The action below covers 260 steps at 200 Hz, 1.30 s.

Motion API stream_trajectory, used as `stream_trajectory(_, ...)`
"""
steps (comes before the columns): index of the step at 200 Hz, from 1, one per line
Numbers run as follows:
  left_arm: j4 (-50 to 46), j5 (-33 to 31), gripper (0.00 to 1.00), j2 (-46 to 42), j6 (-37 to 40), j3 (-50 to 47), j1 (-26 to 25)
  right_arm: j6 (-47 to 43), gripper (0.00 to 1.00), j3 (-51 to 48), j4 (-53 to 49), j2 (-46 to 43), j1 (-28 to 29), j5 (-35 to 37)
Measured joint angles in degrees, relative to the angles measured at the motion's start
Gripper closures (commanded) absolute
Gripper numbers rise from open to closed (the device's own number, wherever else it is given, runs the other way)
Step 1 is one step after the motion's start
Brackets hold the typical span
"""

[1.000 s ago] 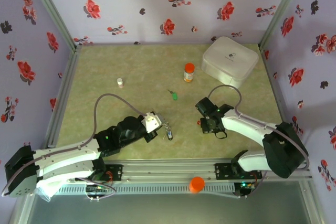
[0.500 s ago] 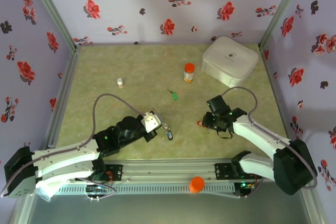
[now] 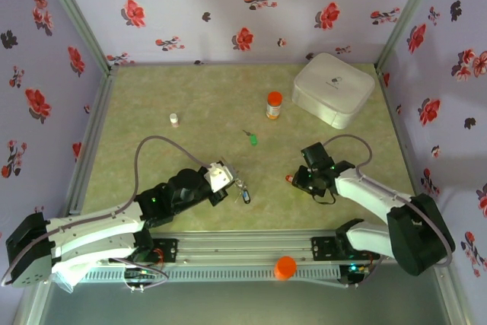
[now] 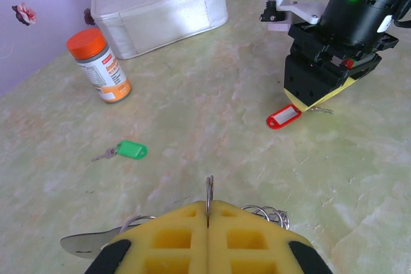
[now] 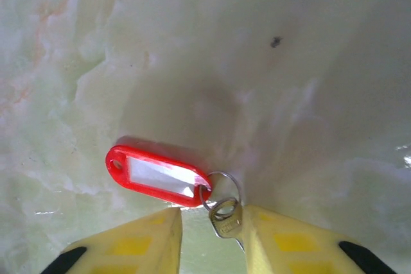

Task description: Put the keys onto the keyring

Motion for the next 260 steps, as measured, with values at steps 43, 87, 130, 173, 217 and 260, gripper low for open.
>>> stream_trajectory(43, 0.0, 0.0, 1.00, 0.0, 0.0, 0.0, 0.0, -1.8, 0.96, 0.1, 0.9, 0.9, 0.0, 0.0)
stream_trajectory(87, 0.0, 0.0, 1.00, 0.0, 0.0, 0.0, 0.0, -5.1, 1.00, 2.8, 0.3, 2.0, 0.0, 0.1)
stream_trajectory(130, 0.0, 0.0, 1.00, 0.0, 0.0, 0.0, 0.0, -7.1, 0.71, 4.5, -2.4, 1.6, 0.0, 3.3)
stream_trajectory(173, 0.0, 0.0, 1.00, 0.2, 0.0, 0.0, 0.0, -7.5, 0.69, 4.5, -4.2, 3.4, 0.0, 5.0)
stream_trajectory(217, 0.0, 0.0, 1.00, 0.3, 0.0, 0.0, 0.0, -7.6, 0.76, 4.8, -4.1, 6.6, 0.0, 3.8)
stream_trajectory(260, 0.0, 0.0, 1.00, 0.3, 0.0, 0.0, 0.0, -7.6, 0.87, 5.3, -3.3, 7.4, -0.1, 2.4)
